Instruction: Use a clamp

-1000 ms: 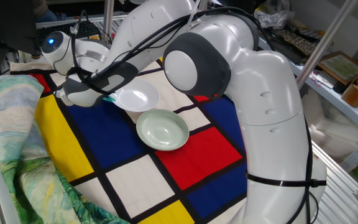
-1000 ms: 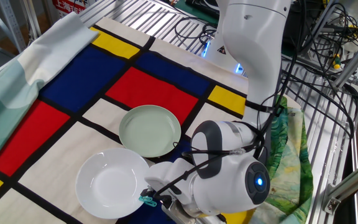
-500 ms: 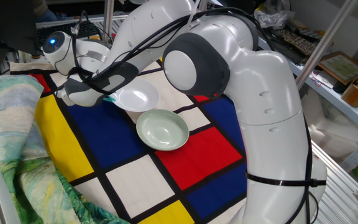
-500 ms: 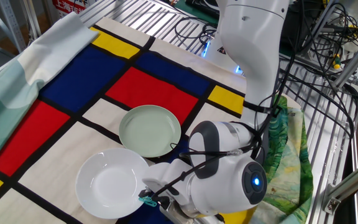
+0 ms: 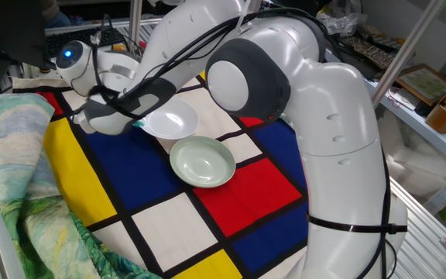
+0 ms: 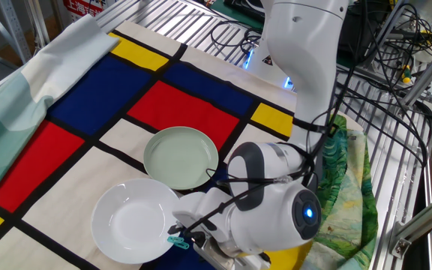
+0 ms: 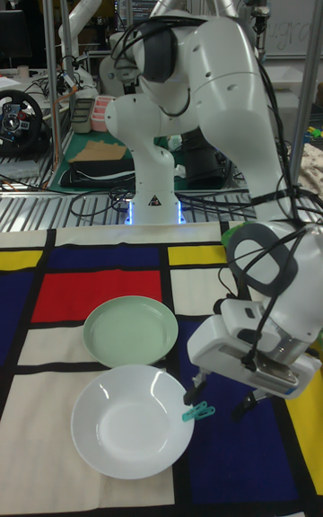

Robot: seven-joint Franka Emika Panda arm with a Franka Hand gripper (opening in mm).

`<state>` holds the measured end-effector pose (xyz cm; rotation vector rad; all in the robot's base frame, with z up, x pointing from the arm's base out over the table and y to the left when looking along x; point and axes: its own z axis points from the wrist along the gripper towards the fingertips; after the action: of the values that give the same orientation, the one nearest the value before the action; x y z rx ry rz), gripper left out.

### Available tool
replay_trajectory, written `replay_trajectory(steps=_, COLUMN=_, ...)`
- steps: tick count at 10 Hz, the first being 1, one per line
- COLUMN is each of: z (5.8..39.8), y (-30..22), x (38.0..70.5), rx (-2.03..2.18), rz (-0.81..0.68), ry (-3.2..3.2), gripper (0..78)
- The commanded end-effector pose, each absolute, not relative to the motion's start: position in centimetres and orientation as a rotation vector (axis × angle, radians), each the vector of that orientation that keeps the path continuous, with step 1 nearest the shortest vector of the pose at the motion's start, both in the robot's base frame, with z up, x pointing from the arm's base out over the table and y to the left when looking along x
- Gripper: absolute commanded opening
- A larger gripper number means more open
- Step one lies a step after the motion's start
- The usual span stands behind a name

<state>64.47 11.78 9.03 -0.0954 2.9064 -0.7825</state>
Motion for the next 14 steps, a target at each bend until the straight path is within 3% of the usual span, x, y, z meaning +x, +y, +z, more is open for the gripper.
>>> replay_trajectory(steps=1, z=9.35, y=11.32, x=64.56, rx=-0.116, rz=-0.785, ry=2.902, gripper=77.5)
replay_trajectory(steps=7, z=9.32, y=11.2, x=64.3, rx=-0.115, rz=-0.809, ry=2.895, gripper=77.5)
replay_trajectory(steps=8, z=9.32, y=11.2, x=64.3, rx=-0.115, rz=-0.809, ry=2.895, gripper=1.2)
replay_trajectory(steps=14, z=9.32, y=11.2, x=64.3, rx=-0.115, rz=-0.809, ry=2.895, gripper=1.2)
